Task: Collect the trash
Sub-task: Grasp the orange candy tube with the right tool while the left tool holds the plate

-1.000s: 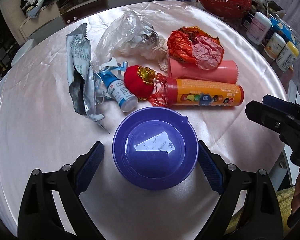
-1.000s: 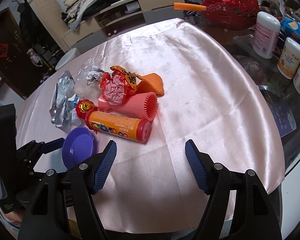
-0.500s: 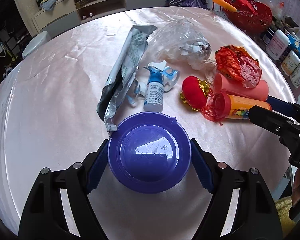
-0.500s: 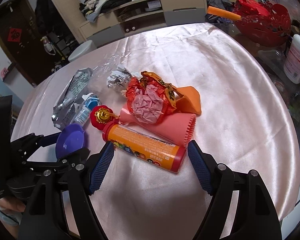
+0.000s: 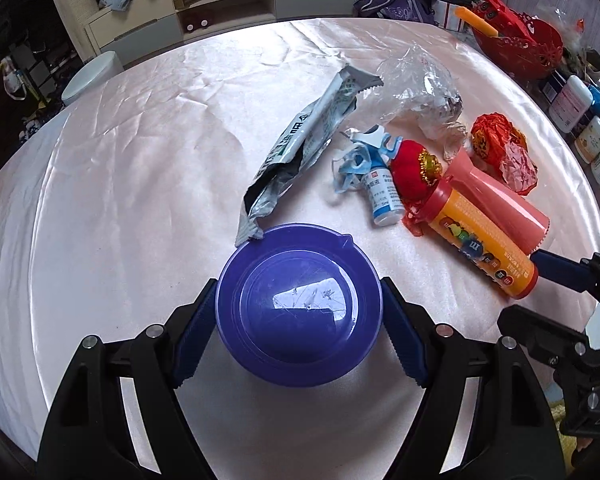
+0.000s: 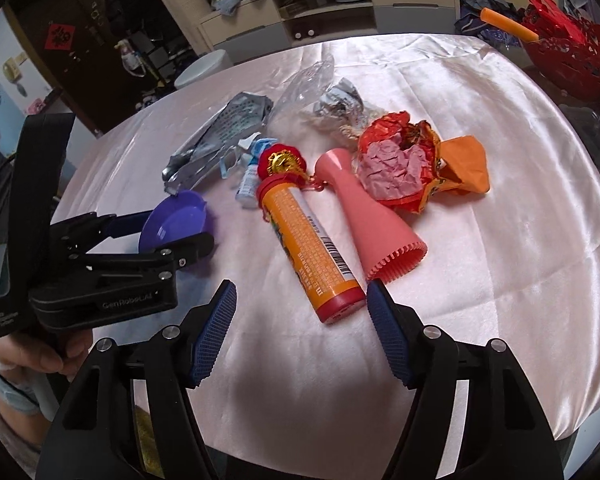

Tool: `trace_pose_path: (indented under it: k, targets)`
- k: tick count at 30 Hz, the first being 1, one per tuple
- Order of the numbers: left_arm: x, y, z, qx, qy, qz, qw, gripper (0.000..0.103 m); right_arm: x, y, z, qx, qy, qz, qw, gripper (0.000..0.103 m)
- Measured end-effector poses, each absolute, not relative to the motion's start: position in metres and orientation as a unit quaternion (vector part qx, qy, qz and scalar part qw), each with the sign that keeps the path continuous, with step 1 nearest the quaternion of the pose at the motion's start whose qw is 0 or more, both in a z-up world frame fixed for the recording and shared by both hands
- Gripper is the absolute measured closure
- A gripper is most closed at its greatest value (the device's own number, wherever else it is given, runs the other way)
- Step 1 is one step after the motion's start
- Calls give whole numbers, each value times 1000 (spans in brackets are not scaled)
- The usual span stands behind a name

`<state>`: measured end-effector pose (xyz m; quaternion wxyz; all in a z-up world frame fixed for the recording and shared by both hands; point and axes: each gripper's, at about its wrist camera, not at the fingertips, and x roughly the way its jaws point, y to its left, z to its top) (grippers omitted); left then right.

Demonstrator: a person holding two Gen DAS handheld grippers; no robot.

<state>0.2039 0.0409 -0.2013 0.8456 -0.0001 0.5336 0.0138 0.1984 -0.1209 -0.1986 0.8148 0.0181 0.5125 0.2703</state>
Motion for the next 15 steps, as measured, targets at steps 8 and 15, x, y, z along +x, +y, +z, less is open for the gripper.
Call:
trace_pose_path:
  k: [8, 15]
  targets:
    - [199, 54, -202, -7, 534, 15, 845, 29, 184, -113, -210, 22, 525, 278, 804, 35]
    - [196, 63, -202, -12, 535, 13, 845, 29, 197, -111, -209, -11, 521, 243, 818, 38]
